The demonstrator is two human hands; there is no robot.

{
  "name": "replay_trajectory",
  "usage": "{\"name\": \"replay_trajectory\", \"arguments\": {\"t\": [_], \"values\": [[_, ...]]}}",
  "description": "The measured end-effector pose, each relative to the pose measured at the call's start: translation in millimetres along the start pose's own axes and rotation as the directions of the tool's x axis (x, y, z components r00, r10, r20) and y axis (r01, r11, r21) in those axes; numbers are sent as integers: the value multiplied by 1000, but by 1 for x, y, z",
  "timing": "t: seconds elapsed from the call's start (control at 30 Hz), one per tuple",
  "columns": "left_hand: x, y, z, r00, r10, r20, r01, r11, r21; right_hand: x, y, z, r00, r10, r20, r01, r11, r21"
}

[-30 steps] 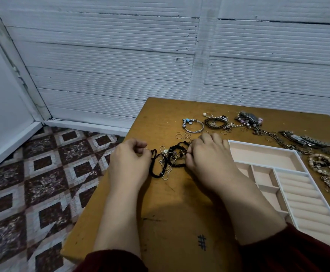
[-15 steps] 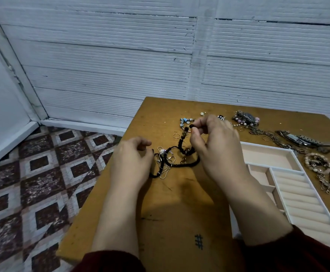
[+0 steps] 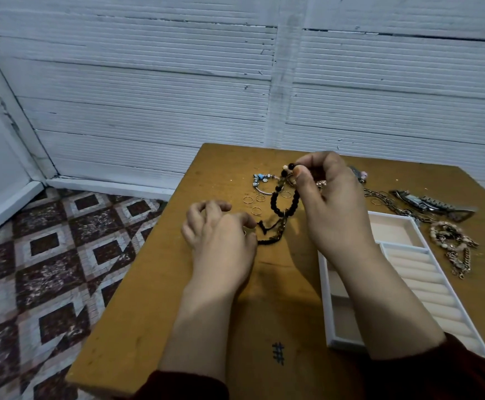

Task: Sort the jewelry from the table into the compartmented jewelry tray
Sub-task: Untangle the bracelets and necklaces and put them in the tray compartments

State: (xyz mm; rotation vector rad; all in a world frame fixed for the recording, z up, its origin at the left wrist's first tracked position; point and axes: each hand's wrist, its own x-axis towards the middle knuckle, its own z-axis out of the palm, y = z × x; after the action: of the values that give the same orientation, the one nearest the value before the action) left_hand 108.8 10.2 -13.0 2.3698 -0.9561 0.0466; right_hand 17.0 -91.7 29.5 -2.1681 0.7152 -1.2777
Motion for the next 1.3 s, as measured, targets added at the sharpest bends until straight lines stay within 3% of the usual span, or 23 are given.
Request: {"name": "replay_trajectory", "arguments": {"t": [0.27, 0.5, 0.8, 1.3], "values": [[2, 5, 0, 999, 39, 3, -38, 988, -147, 0, 5, -2, 995, 30, 93, -41, 992, 121], [5, 10, 3, 982, 72, 175, -36, 979, -201, 5, -5, -9, 985, 33, 167, -83, 949, 303], [6, 8, 7, 962, 126, 243, -56, 960, -274, 5, -3, -12, 980, 26, 197, -92, 938, 334], [11, 7, -2, 997, 45, 58, -29, 966, -256, -11, 10, -12, 949, 60, 309, -140, 960, 244]]}}
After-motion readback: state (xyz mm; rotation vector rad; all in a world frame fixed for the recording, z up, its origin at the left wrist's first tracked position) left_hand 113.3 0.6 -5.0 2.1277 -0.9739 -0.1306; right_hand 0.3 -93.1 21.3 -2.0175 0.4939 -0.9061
